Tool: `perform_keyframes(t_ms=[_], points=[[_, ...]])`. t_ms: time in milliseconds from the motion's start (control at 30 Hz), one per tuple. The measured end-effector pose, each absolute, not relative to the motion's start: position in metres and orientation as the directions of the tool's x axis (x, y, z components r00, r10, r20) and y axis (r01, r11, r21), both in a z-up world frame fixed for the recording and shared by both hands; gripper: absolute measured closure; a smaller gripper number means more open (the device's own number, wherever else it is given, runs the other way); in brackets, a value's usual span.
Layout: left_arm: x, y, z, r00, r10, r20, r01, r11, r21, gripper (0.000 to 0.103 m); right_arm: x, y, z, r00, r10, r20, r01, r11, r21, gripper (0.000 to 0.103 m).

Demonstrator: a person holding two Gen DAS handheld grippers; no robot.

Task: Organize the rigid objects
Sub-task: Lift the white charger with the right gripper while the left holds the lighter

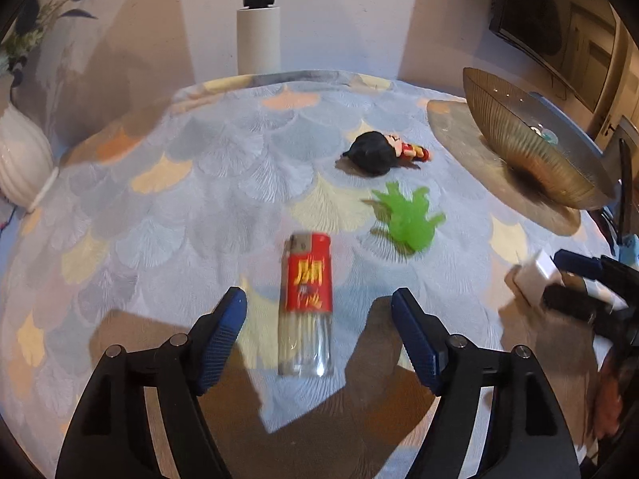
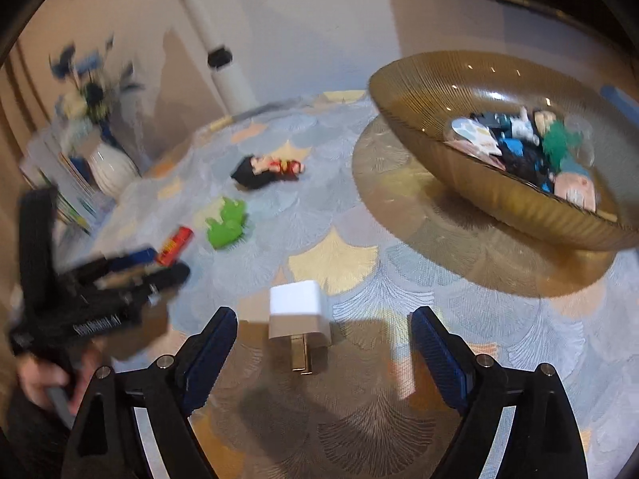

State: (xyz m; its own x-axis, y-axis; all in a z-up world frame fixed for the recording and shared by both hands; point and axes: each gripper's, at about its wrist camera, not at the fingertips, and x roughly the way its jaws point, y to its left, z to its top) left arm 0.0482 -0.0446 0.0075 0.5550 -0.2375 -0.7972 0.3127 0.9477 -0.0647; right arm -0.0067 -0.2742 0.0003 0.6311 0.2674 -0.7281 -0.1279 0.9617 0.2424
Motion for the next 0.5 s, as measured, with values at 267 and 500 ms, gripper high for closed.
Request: perform_keyframes(t_ms=[267,500], points=[[0.036,-0.074,0.009,0.595,-0.232,-0.769,0.402,0.915,0.036,0.083,-0.011,-0.235,-0.002,0.658,0.135,-0.740,-0.190,0.982,0.010,0.074],[0.021,-0.063,0.026,0.638,-0.300,-0.709,0.372,0.926,-0.057,0.083,-0.020,-0.236,0.004,0.700,0.180,-0.691,-0.225,0.974,0.026,0.076]])
